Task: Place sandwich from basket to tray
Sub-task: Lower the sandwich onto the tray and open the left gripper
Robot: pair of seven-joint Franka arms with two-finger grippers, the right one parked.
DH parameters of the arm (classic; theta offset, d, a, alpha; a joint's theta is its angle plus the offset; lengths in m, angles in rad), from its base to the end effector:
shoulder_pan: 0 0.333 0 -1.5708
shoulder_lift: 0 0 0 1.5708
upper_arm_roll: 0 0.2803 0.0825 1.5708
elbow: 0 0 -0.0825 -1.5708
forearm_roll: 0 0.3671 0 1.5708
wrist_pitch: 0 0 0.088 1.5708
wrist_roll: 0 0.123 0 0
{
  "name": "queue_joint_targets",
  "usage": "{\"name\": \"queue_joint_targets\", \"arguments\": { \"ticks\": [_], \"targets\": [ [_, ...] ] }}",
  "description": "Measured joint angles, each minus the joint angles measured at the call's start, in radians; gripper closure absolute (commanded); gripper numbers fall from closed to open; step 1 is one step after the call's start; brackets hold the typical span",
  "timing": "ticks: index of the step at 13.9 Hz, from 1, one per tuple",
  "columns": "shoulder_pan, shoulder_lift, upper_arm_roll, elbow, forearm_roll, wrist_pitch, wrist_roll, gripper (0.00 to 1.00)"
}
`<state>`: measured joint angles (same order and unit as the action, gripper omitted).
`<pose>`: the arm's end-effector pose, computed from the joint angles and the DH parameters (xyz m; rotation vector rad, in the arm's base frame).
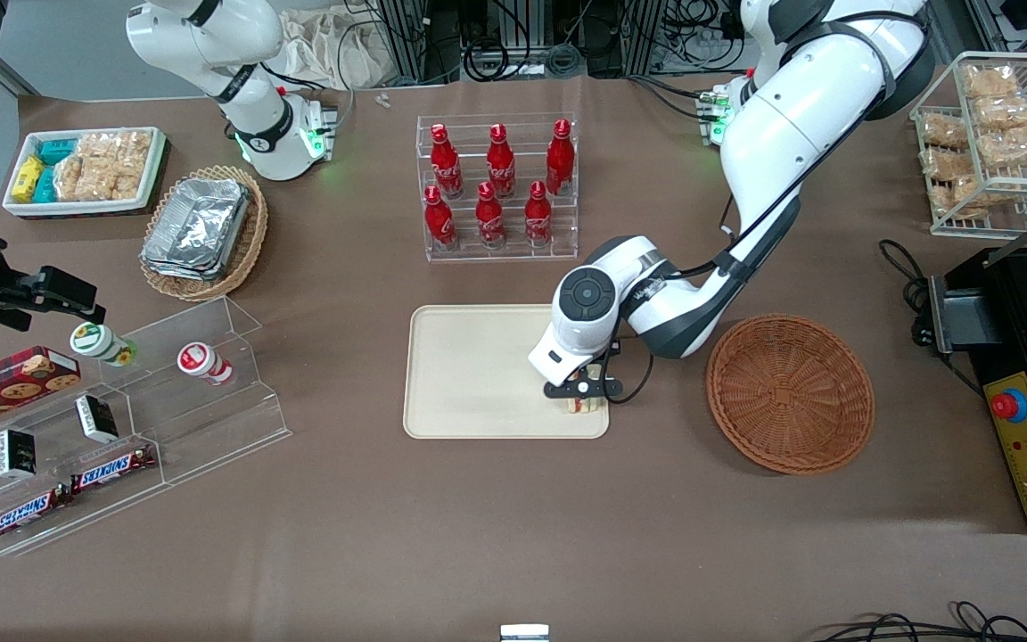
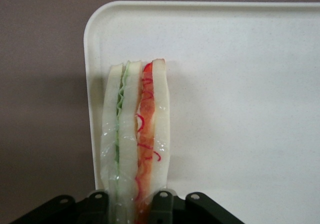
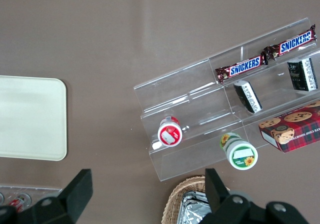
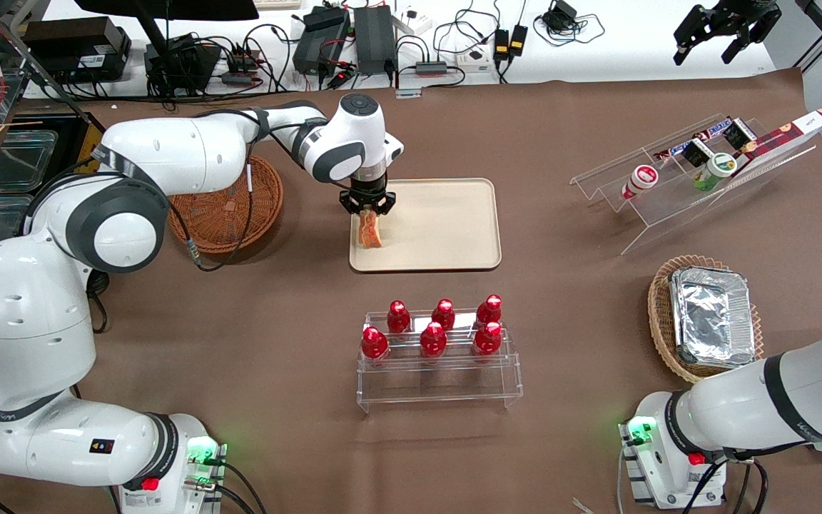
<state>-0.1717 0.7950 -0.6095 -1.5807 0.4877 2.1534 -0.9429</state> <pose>0.5081 -0.4104 0.1936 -3.1195 -0.0099 0.0924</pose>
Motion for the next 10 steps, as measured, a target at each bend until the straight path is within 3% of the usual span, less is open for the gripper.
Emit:
{"name": "queue_joint_targets", "arguments": {
  "ticks": [6, 10],
  "targets": [
    [0.011, -0.015, 0.000, 0.020, 0.000, 0.009, -0.045, 0.00],
    [0.034, -0.103, 0.002, 0.060, 0.002, 0.003, -0.144, 0.00]
  ]
}}
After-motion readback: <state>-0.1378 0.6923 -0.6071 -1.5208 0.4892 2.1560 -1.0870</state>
